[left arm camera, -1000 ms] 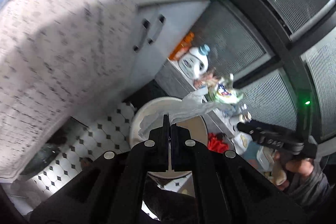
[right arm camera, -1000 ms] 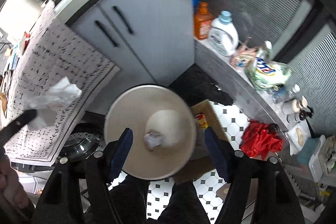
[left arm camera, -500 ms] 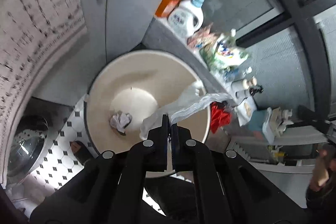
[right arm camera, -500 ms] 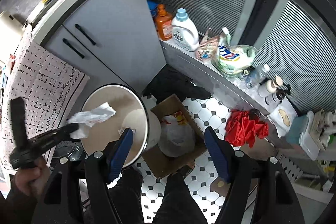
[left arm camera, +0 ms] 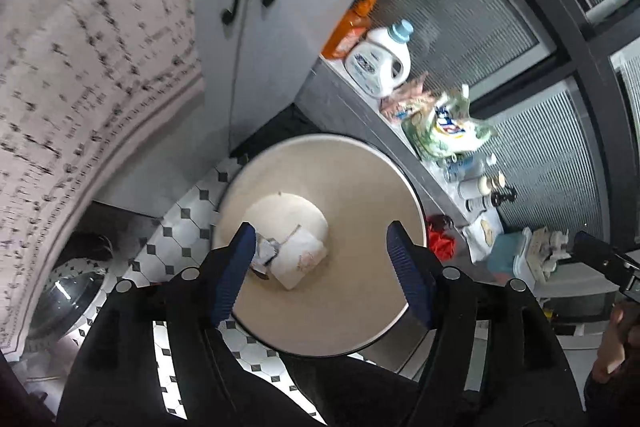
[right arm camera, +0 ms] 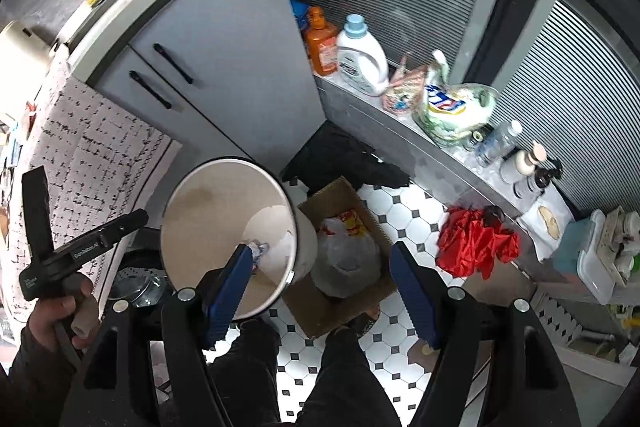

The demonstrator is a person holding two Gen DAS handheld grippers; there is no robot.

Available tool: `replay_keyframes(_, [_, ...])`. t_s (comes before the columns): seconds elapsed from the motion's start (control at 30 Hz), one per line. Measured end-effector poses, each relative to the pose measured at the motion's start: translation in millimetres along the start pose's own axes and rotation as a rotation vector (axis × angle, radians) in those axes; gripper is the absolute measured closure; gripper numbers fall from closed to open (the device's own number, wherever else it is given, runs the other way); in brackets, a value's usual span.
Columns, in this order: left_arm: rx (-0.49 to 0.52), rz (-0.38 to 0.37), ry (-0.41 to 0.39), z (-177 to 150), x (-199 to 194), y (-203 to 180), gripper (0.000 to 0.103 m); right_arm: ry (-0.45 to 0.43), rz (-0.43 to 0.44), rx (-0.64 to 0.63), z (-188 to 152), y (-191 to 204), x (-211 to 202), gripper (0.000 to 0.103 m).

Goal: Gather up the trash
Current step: 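Return to the table and grasp the brown paper strip with the left tool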

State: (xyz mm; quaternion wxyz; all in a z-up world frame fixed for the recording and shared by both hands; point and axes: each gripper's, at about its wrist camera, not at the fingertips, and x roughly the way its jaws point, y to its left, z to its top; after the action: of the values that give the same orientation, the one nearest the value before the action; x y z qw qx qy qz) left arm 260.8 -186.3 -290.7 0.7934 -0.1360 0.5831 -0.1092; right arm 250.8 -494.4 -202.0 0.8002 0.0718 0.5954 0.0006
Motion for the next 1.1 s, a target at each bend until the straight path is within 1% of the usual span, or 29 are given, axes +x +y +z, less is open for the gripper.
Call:
replay_keyframes(0.13, [-0.024, 0.013, -0.049, 0.1, -29.5, 15.3, 0.029, -0.01, 0.03, -0.036, 9.3, 25.4, -0.7, 0.03])
replay_keyframes(0.2, [-0.039, 0.028, -0.084, -0.3, -50.4, 25.5, 0.026, -0.018, 0.053, -0.063, 15.2, 44.0, -1.6, 0.025])
replay_keyframes(0.3, [-0.065, 0.05, -0.134, 2.1, -80.3, 40.7, 0.018, -0.033, 0.087, -0.112, 23.1, 73.8, -4.1, 0.021])
replay_keyframes(0.37, [-0.086, 0.075, -0.179, 3.8, -103.6, 53.9, 0.008, -0.04, 0.11, -0.145, 27.1, 94.7, -5.8, 0.016])
replay_keyframes(0.4, [-0.095, 0.086, -0.196, 4.0, -112.1, 58.7, 0.006, -0.046, 0.123, -0.164, 30.1, 108.0, -6.9, 0.012])
replay_keyframes(0.47, [-0.121, 0.106, -0.23, 4.9, -131.5, 71.7, 0.006, -0.058, 0.146, -0.198, 34.1, 131.5, -9.5, 0.008])
replay_keyframes(0.63, [-0.189, 0.156, -0.334, 1.8, -183.5, 108.7, 0.006, -0.07, 0.191, -0.275, 42.0, 188.0, -16.7, 0.008])
replay_keyframes(0.73, [-0.232, 0.2, -0.412, -2.5, -217.7, 132.4, 0.006, -0.087, 0.217, -0.316, 46.9, 220.9, -23.0, 0.008])
replay_keyframes(0.83, [-0.263, 0.246, -0.472, -7.2, -244.4, 155.6, 0.006, -0.107, 0.241, -0.352, 52.9, 252.7, -29.3, 0.008])
replay_keyframes(1.03, [-0.292, 0.313, -0.534, -10.9, -276.6, 201.9, 0.006, -0.139, 0.275, -0.425, 62.3, 315.6, -39.5, 0.008])
replay_keyframes(1.1, [-0.311, 0.321, -0.547, -15.5, -284.2, 217.4, 0.006, -0.152, 0.284, -0.448, 64.9, 333.9, -41.3, 0.008])
